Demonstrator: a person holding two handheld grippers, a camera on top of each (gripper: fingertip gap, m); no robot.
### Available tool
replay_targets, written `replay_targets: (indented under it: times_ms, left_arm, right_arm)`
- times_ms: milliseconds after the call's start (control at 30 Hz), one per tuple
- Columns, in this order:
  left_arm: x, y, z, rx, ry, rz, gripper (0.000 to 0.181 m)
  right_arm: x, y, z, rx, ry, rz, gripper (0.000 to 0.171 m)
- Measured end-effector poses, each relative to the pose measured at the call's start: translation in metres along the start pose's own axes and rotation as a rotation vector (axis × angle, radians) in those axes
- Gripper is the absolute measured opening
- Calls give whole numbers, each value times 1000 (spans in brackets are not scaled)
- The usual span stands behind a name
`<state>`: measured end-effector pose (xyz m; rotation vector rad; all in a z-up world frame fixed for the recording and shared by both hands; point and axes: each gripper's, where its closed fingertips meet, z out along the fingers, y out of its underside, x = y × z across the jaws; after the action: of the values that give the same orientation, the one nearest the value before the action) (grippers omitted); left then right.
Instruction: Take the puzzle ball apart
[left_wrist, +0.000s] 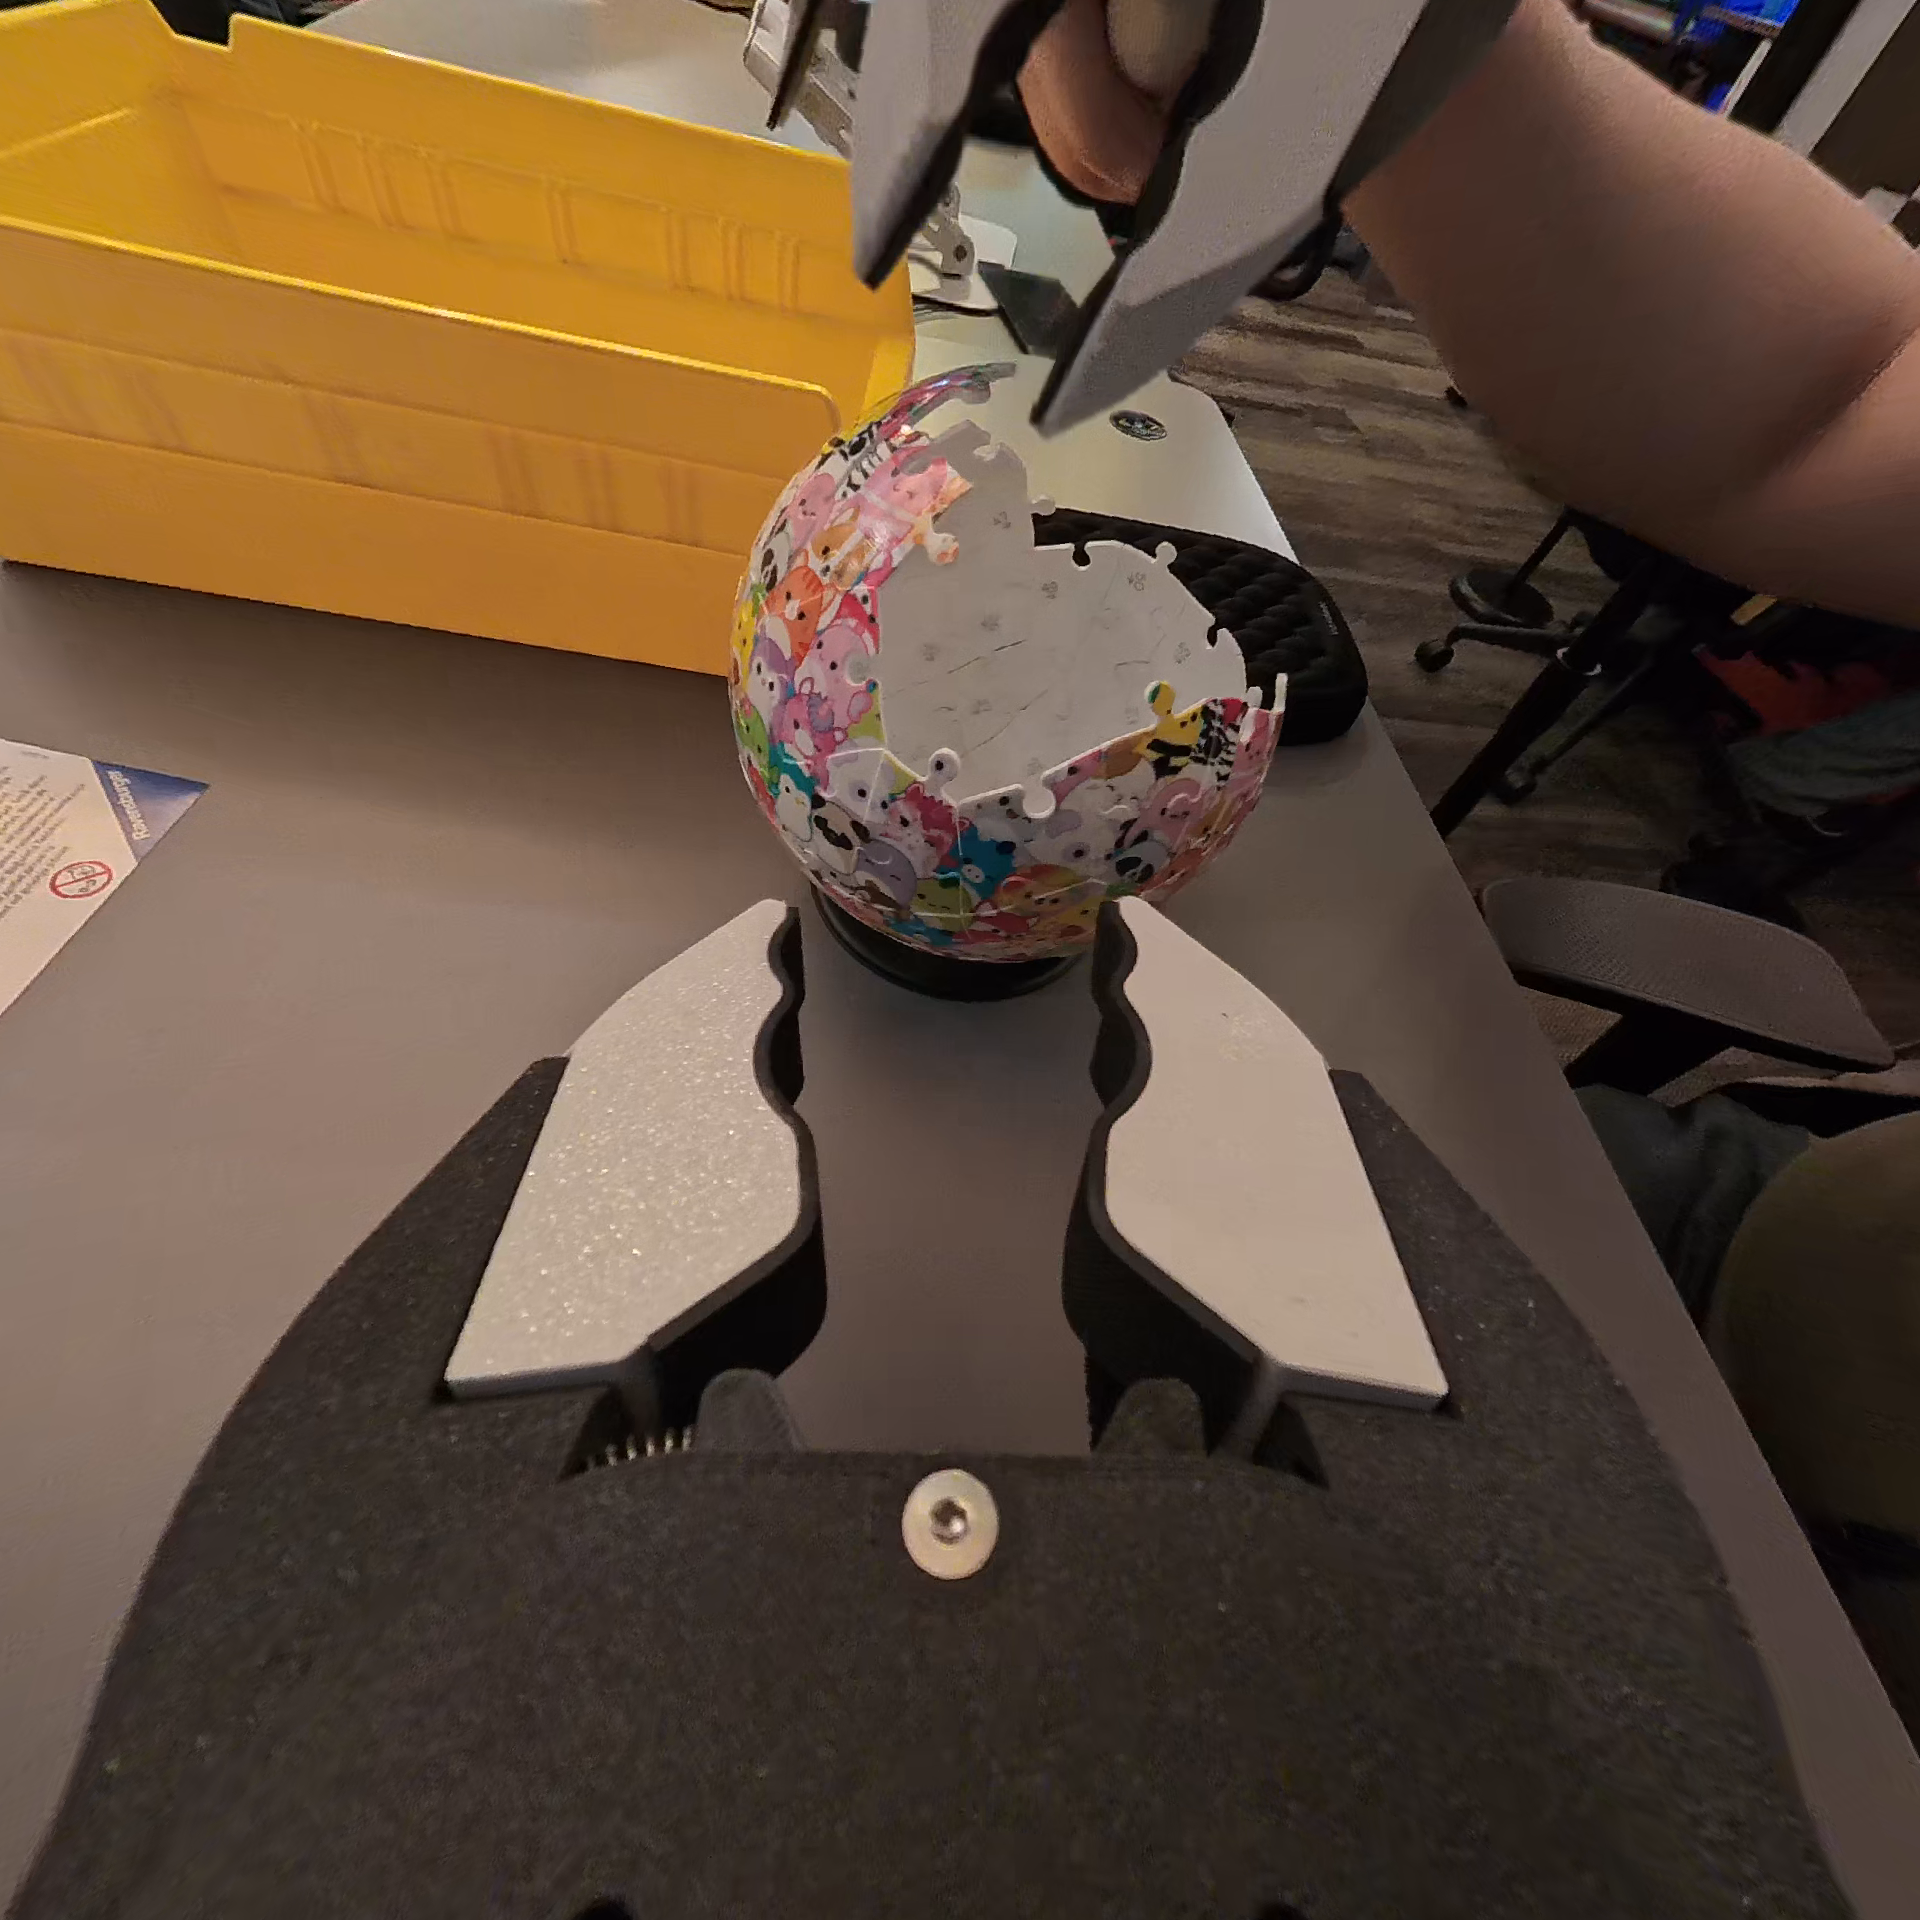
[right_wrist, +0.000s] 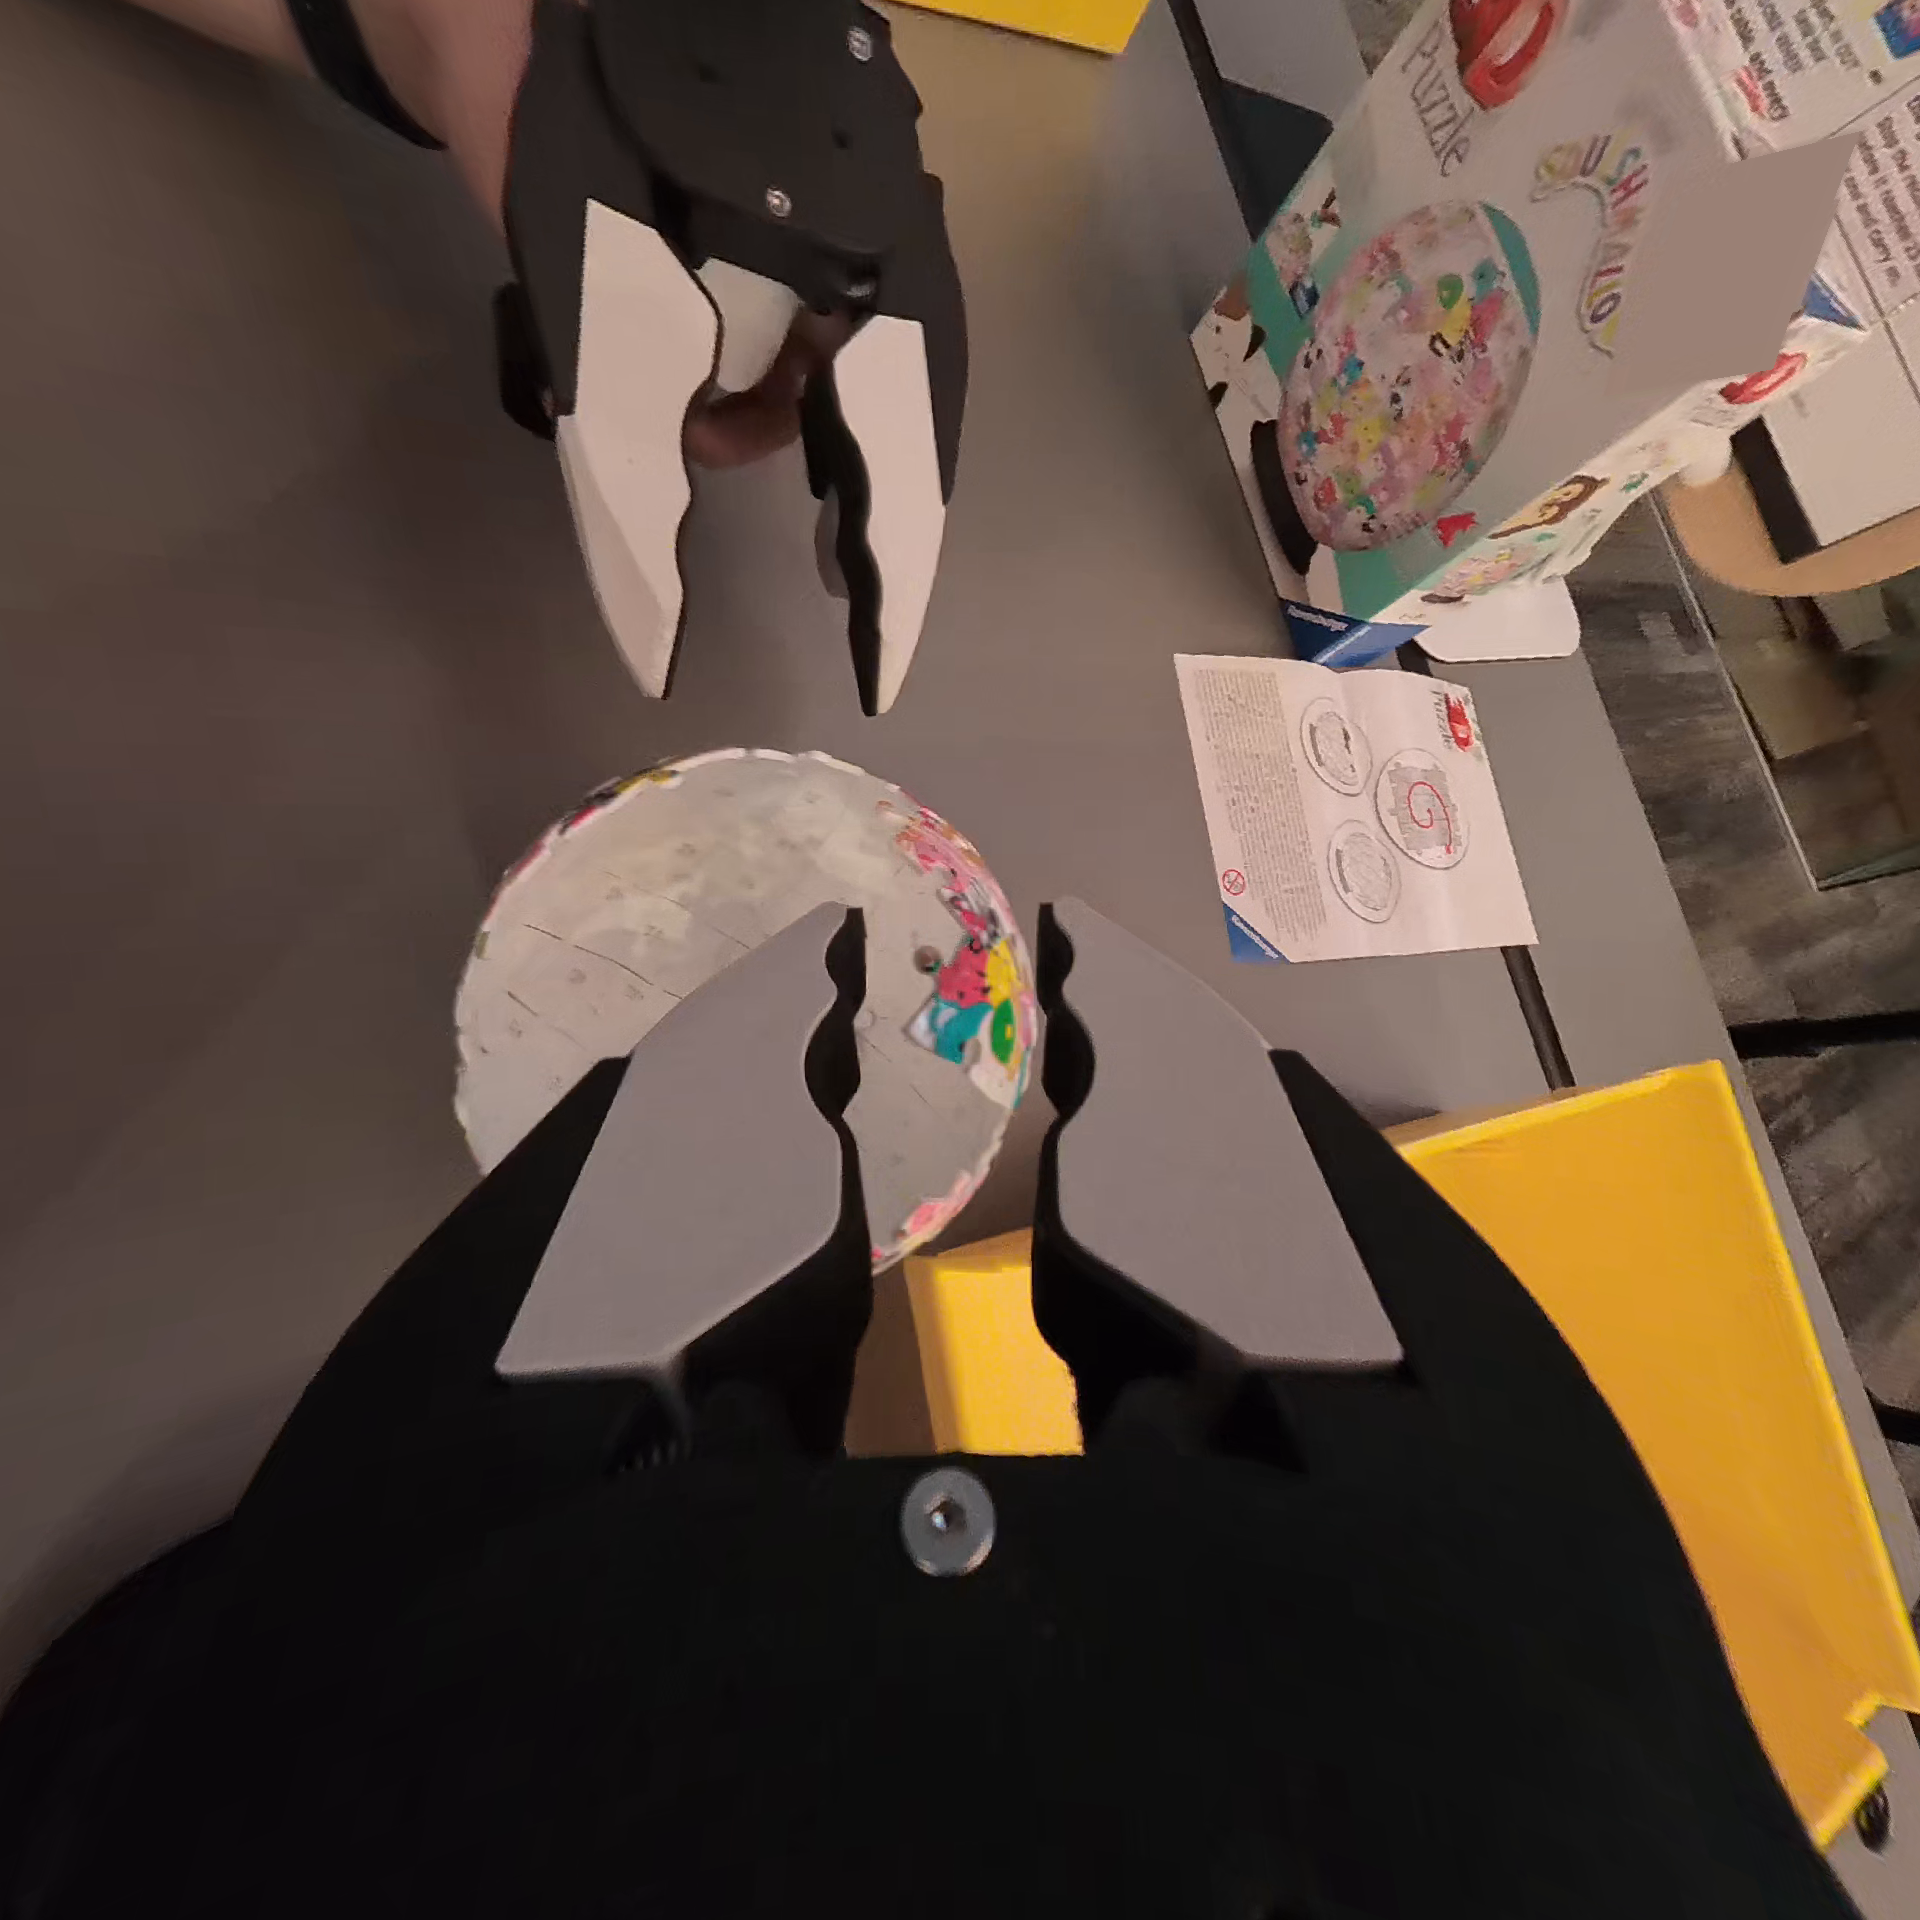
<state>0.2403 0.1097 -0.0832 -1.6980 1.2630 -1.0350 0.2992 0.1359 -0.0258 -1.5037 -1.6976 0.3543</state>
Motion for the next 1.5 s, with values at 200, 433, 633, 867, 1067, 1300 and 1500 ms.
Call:
replay_targets:
  times_ms: [200, 433, 633, 867, 1067, 1300, 1500]
  left_arm:
    - [1, -1, 0, 1, 4, 4, 53]
    - [0, -1, 0, 3, 2, 0, 53]
    - [0, 0, 1, -3, 1, 6, 53]
    - [1, -2, 0, 0, 3, 7, 52]
    - [1, 1, 2, -8, 3, 5, 53]
    - [2, -1, 4, 18, 3, -35, 65]
    - [16, -10, 14, 62, 5, -37, 94]
  right_arm:
    - [2, 20, 8, -100, 130, -98, 27]
    - [4, 18, 11, -117, 230, -200, 11]
    - [4, 18, 11, -91, 94, 8, 12]
    - [7, 30, 15, -149, -36, 164, 11]
    - [18, 40, 22, -219, -44, 272, 10]
    - [14, 45, 19, -266, -35, 242, 27]
    - [5, 54, 17, -274, -48, 216, 28]
